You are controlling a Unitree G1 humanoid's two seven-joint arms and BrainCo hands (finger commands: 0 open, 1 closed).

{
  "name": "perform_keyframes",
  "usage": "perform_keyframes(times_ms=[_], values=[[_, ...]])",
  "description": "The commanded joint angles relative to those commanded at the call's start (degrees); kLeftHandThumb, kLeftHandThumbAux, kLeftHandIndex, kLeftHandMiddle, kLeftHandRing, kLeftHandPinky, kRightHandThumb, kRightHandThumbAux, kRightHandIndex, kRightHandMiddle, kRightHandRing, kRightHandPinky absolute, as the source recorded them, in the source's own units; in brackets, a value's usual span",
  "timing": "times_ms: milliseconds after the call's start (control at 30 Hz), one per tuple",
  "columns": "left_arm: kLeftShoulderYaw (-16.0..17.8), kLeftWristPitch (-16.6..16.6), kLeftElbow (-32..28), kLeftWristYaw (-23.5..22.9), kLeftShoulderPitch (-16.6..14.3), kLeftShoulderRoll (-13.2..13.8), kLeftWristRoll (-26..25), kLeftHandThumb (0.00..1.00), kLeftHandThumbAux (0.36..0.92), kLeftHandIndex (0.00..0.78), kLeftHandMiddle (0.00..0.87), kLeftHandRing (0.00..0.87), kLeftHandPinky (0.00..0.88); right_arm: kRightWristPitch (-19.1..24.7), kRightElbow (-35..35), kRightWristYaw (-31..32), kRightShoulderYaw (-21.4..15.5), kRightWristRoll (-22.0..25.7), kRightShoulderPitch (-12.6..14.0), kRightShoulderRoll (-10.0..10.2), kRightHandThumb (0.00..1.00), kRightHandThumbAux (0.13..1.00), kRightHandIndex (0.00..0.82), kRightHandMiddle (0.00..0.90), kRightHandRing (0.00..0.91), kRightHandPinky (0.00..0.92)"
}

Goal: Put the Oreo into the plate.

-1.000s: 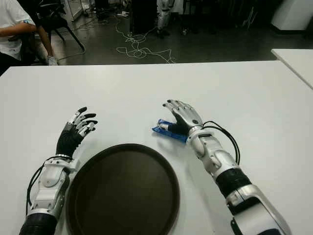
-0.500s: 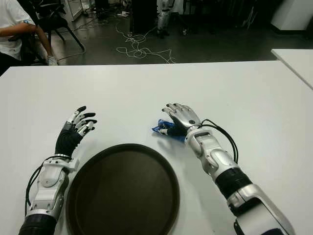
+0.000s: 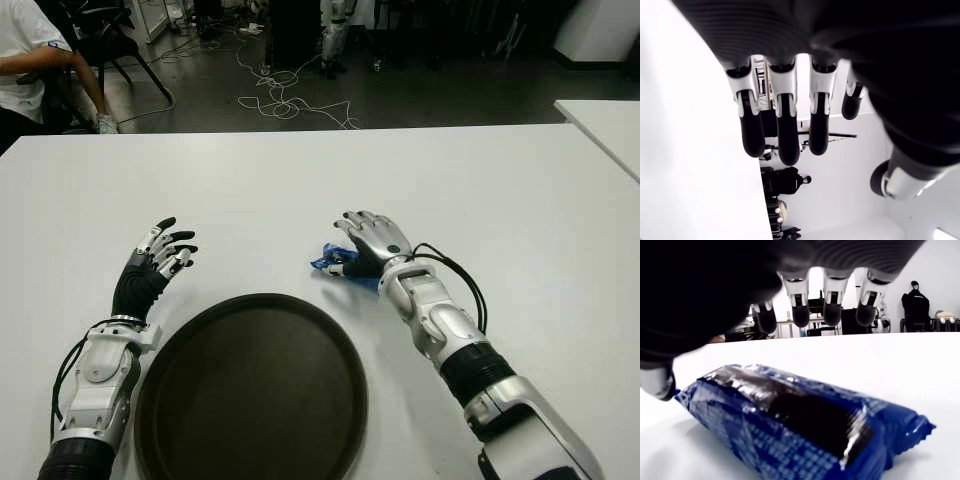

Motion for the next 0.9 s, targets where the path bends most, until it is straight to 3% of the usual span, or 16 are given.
perform_keyframes(times_ms=[267,533,667,900], values=[[0.1,0.1,-0.4,-0.2,0.2,-0.2,-0.4,0.387,0.587,0.116,0.271,0.293,0.320,0.1,-0.7,1.2,0.2,0.2,0.3,-0.3,0.158,0.340,0.000,0.000,0.000,0.000],[0.1,0.9,-1.0,0.0,0.3,-0.1,-0.2,0.389,0.579,0.119,0.272,0.291,0.310,0.3,-0.2,3.7,1.2,0.0,0.1,-0.2,0.134,0.326,0.017,0.010,0.030,0.058],[0.0,0.9,-1.2,0.0,0.3,-0.1,0.0,0.384,0.574,0.116,0.276,0.295,0.314,2.1,0.2,7.7,3.9,-1.0,0.2,1.1,0.102,0.331,0.012,0.008,0.029,0.047],[0.1,1.0,-1.3,-0.1,0.3,-0.1,-0.1,0.394,0.581,0.117,0.274,0.295,0.323,4.1,2.7,10.2,6.3,-2.7,-1.0,2.5,0.026,0.336,0.057,0.037,0.066,0.164]])
